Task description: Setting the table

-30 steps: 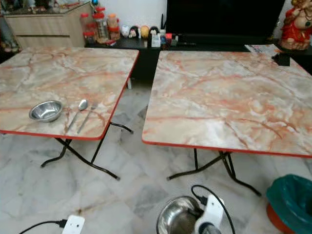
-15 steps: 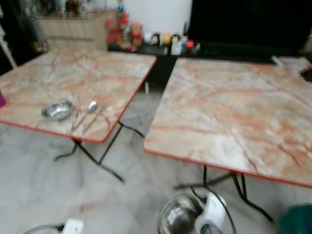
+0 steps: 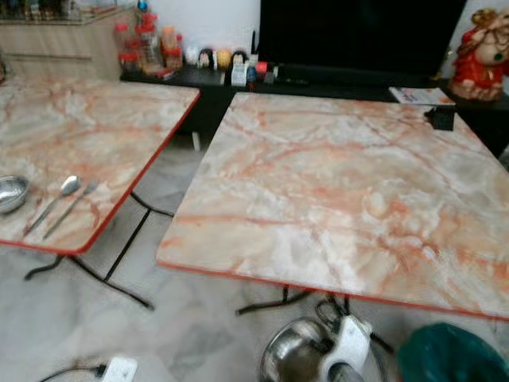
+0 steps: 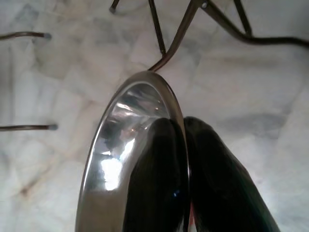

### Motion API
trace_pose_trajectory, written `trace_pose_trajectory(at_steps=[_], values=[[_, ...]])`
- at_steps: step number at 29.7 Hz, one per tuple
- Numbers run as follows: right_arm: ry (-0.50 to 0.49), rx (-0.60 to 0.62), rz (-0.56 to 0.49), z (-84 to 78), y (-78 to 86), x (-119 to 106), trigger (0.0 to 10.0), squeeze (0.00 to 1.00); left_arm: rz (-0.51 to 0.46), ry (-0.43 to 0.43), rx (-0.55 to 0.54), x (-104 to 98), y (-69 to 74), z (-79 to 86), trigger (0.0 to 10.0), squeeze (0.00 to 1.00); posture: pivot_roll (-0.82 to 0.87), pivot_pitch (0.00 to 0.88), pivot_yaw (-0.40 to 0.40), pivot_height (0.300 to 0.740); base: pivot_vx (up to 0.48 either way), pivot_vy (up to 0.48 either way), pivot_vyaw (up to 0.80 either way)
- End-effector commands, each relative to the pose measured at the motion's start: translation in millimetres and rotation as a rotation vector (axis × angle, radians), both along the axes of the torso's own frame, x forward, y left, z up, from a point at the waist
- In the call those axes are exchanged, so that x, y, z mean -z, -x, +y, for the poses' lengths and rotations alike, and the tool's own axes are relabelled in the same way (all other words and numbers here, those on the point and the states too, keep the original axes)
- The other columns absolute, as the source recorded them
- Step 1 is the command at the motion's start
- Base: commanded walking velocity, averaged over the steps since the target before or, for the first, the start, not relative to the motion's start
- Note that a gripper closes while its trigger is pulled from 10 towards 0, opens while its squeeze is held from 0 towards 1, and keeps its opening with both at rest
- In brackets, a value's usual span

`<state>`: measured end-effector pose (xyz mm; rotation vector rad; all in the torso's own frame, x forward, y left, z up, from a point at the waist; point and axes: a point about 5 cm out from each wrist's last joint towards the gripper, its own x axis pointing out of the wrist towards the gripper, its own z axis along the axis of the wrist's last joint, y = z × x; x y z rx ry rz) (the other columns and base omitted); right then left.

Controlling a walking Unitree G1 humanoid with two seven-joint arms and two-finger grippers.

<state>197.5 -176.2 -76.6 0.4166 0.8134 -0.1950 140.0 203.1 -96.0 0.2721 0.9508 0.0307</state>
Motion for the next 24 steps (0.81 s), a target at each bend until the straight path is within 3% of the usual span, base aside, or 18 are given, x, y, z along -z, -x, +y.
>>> trace_pose_trajectory(at_steps=[1,17,24], values=[[0.023,0.023,0.023,-11.8,6.9,2.4,10.0,0.00,-0.004,0.013,-0.002,-0.5,-2.8,-2.2,10.0,0.00,0.05,0.000,-0.003,0.740,0.000,0.000,-0.69],[0.013,0.038,0.015,-10.2,4.9,1.5,10.0,0.00,-0.026,0.004,-0.013,-3.6,-9.5,0.6,10.0,0.00,0.05,0.000,0.001,0.740,0.000,0.000,-0.65],[0.009,0.054,-0.001,-10.4,3.4,0.4,10.0,0.00,-0.020,-0.024,-0.005,-4.0,-10.9,2.1,10.0,0.00,0.05,0.000,0.005,0.740,0.000,0.000,0.00]])
